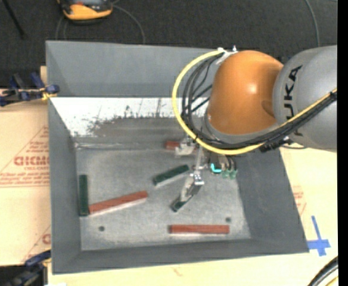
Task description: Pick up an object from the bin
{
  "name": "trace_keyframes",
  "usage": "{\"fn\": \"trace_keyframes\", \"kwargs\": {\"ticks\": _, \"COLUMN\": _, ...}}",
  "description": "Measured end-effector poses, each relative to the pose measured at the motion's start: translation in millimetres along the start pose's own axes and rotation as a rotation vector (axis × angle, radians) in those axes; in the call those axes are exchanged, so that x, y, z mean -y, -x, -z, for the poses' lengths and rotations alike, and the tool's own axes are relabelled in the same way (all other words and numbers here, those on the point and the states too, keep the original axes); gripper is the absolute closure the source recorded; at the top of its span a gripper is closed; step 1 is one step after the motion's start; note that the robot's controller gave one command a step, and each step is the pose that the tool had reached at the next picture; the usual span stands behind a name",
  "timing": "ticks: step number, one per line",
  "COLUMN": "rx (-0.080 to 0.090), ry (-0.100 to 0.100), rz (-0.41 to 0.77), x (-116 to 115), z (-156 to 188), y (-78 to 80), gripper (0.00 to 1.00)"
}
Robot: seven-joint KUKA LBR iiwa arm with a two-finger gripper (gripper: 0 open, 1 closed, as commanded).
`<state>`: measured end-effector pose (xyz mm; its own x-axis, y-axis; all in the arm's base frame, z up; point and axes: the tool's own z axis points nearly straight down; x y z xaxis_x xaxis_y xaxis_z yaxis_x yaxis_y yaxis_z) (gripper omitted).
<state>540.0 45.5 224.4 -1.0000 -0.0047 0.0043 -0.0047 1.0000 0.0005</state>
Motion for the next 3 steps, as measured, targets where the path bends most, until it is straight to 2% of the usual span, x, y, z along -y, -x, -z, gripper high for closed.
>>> {"fn": "trace_keyframes", "kwargs": {"ticks": 1, "rx": 0.006, "ry": 0.001, "rz": -0.001, "x": 0, "z": 4, "y": 0.7, "gripper": 0.00}}
{"fn": "trace_keyframes", "kwargs": {"ticks": 2, "rx": 0.014, "ry": 0.002, "rz": 0.007, "x": -5, "z": -53, "y": 12.8, "gripper": 0.00}}
{"fn": "trace_keyframes", "kwargs": {"ticks": 3, "rx": 0.012, "ry": 0.002, "rz": -0.084, "x": -2, "z": -113, "y": 22.1, "gripper": 0.00}}
